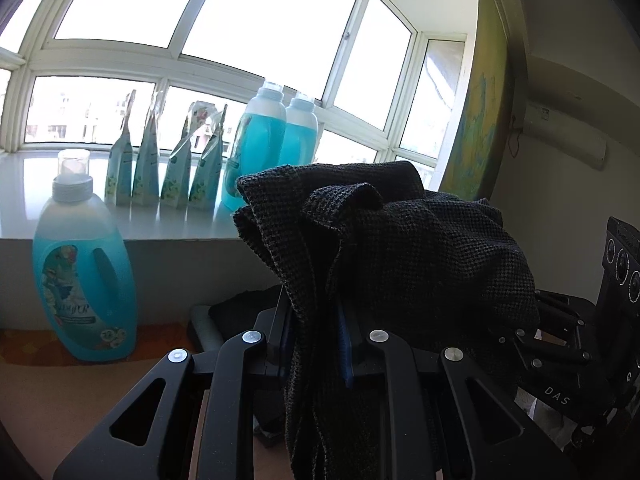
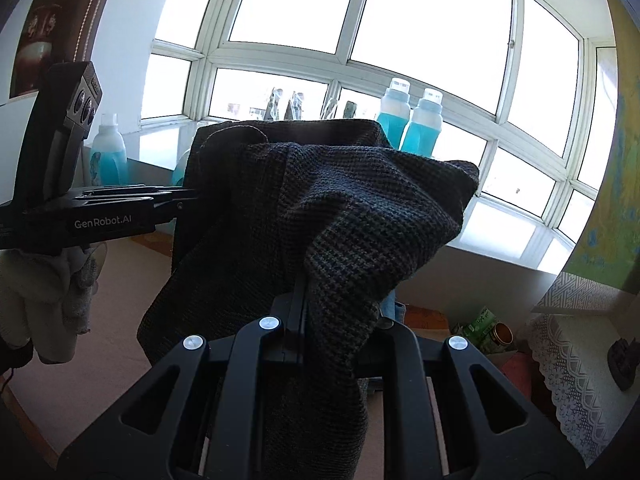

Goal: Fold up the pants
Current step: 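Lift the folded trousers with both grippers and carry them toward the clothes stack, then lower the trousers onto the dark clothes stack and open both grippers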

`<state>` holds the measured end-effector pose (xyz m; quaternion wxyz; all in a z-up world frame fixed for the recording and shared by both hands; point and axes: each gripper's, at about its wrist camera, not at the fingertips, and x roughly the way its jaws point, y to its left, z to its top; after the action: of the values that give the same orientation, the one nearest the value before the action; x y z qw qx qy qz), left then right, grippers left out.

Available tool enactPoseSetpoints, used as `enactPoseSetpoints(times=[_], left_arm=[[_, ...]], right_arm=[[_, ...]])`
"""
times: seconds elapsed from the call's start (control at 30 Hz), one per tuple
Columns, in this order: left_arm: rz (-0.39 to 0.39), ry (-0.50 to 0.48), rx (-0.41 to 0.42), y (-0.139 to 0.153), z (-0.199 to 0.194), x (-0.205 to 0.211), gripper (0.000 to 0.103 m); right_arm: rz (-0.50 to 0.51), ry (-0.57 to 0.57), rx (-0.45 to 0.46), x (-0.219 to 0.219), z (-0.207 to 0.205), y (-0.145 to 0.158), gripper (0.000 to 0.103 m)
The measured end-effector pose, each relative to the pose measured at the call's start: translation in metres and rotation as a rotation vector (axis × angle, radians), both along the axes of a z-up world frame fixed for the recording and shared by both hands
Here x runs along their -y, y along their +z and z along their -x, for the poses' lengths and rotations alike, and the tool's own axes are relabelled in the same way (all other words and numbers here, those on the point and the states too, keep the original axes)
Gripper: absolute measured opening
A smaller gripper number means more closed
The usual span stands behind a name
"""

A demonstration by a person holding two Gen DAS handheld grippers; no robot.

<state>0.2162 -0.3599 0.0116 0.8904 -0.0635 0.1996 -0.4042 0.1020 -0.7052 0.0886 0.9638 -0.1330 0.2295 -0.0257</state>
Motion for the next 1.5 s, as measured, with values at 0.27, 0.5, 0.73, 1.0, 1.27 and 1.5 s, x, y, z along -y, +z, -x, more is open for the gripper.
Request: enactPoseSetpoints(times=[0.27,0.5,0.73,1.0,1.27,1.5], left_arm=[[-0.005,0.041,-0.055,-0.029,-0.053,0.02,0.017],[-0.025,0.072,-0.127,-0.066,-0.098,0.043,0.017],[-0.077,0.1,-0.174,-0.094,-0.13,0.069,0.017],[-0.162,0.136,-0.217,-0.107,-0.146,0.086,0.019],[-0.19,0.178,-0.129,-0.082,-0.138,0.077,0.022],[-0.209,0.132,-0.096,-0.07,-0.122,0.067,0.022]], right_arm=[[0.042,0.045,-0.072,0.026,-0.065,-0.027,0.015],[0.034,0.071,-0.155,0.061,-0.126,-0.065,0.015],[-0.061,0.098,-0.246,0.108,-0.18,-0.099,0.015],[-0.266,0.046,-0.377,0.15,-0.206,-0.127,0.037],[-0.594,0.04,-0.334,0.186,-0.207,-0.121,0.066],[-0.577,-0.087,-0.325,0.196,-0.223,-0.121,0.066]])
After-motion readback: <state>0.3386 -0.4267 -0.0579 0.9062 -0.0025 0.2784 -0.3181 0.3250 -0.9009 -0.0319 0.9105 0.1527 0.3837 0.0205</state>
